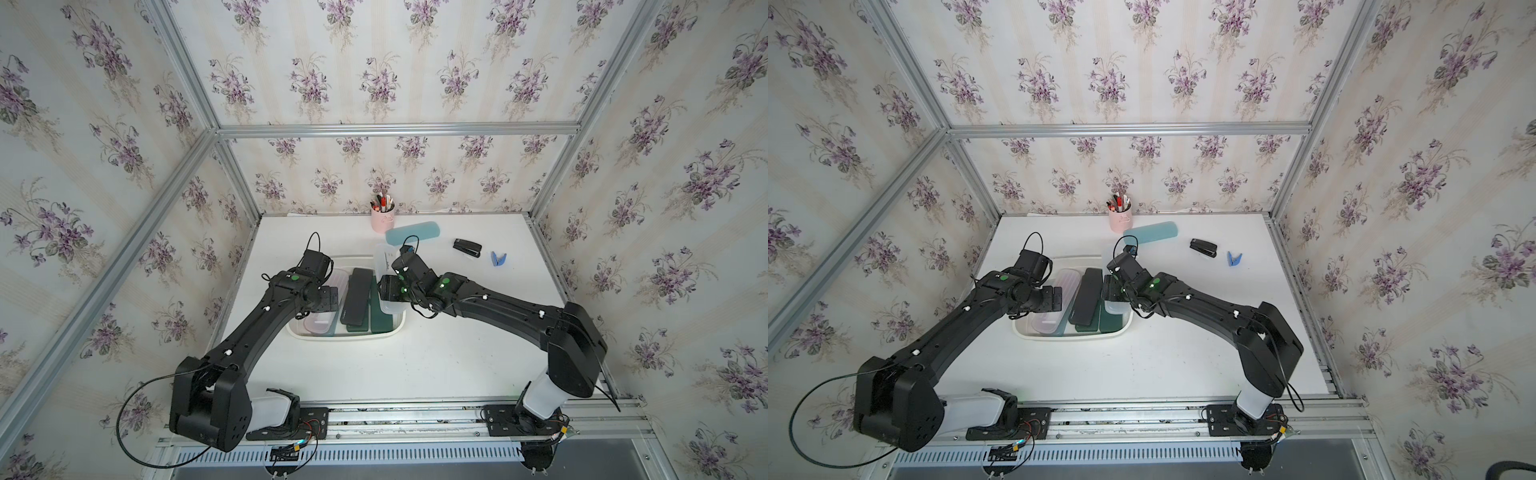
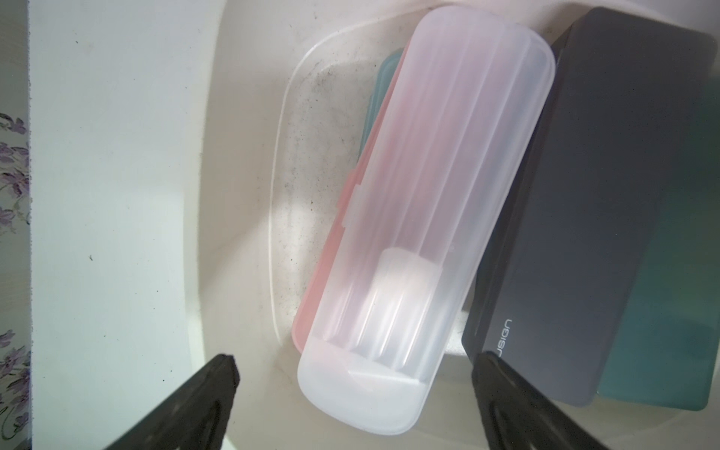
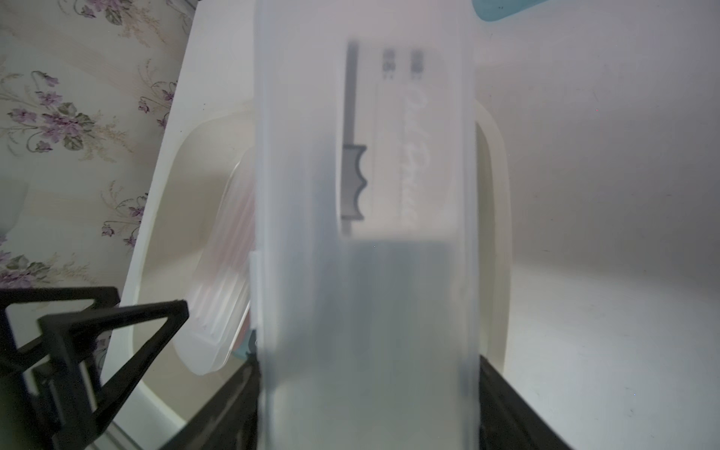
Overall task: Put the pencil case into the storage box
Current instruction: Place the pencil case at the storage box.
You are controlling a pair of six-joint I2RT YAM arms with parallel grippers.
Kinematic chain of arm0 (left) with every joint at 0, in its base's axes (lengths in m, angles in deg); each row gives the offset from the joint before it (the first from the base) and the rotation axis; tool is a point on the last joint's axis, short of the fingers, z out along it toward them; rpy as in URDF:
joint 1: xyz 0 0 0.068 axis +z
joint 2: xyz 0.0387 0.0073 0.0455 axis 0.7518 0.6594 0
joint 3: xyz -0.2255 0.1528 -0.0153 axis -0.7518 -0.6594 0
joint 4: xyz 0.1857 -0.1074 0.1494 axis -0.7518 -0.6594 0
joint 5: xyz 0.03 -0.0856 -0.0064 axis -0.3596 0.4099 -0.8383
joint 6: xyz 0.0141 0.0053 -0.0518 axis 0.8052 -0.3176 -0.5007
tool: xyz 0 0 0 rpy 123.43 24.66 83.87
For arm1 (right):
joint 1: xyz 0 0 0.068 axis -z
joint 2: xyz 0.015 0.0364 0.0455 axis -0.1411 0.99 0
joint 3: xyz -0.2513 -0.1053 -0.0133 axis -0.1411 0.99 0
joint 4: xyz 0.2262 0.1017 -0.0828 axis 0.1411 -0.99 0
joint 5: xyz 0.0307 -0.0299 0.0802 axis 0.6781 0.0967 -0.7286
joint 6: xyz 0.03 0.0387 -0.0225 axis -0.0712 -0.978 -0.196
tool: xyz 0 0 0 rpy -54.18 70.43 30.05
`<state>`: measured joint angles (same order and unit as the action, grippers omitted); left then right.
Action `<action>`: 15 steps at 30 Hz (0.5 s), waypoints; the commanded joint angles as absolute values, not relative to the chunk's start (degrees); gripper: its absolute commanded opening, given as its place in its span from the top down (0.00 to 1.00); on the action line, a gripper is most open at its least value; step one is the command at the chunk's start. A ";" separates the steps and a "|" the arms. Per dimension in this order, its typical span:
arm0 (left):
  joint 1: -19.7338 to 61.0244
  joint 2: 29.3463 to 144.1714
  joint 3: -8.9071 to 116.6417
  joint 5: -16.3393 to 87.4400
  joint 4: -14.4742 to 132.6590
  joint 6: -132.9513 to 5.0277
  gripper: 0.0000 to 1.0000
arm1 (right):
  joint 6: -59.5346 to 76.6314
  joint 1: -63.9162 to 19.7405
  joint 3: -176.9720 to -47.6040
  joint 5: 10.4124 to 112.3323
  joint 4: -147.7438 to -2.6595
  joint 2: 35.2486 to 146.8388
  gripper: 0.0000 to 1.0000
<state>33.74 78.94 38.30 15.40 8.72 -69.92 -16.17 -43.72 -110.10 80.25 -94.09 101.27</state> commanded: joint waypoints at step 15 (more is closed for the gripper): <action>34.68 77.88 37.46 17.56 10.80 -69.31 0.01 | -24.82 -45.63 -108.31 81.97 -94.83 106.15 0.22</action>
<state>34.53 78.11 37.54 17.10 10.27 -69.70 -22.71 -45.56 -108.64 81.43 -94.57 106.34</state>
